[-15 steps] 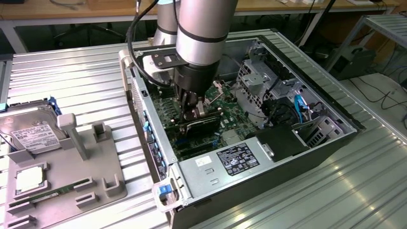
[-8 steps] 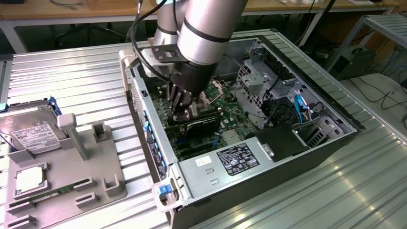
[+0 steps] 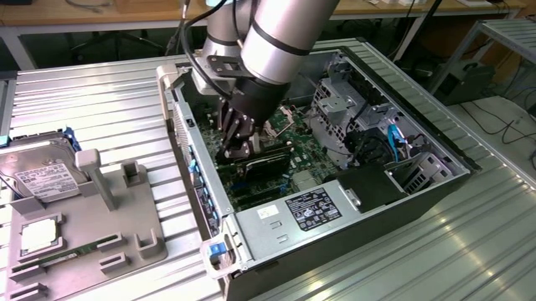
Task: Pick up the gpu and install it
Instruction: 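Press down on the gpu until it lock into place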
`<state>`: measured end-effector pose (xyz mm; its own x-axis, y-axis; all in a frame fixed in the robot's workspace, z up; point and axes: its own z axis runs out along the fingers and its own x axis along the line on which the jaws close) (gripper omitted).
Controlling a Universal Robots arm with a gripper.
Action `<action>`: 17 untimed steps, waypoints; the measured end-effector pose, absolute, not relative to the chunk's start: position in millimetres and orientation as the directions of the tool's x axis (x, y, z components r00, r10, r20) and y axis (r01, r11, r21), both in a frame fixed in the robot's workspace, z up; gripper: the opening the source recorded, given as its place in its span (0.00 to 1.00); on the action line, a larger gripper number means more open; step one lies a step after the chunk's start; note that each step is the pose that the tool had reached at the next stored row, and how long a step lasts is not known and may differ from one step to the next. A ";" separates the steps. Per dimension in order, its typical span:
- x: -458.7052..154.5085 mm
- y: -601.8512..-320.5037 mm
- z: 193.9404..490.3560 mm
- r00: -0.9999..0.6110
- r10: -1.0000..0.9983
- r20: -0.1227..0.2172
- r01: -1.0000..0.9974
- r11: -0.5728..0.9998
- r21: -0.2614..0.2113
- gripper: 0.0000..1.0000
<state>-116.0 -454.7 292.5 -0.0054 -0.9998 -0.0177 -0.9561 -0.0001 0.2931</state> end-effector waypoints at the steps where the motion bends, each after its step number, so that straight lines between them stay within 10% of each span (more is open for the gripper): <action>1: -114.1 -454.5 292.5 -0.005 -1.000 -0.018 -0.954 0.000 0.299 0.11; 10: -108.9 -453.2 293.0 -0.007 -1.000 -0.017 -0.911 0.000 0.412 0.11; 17: -111.6 -453.2 291.4 -0.008 -1.000 -0.017 -0.909 0.000 0.416 0.11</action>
<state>-111.6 -453.2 291.4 -0.0075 -0.9998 -0.0167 -0.9093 -0.0001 0.4162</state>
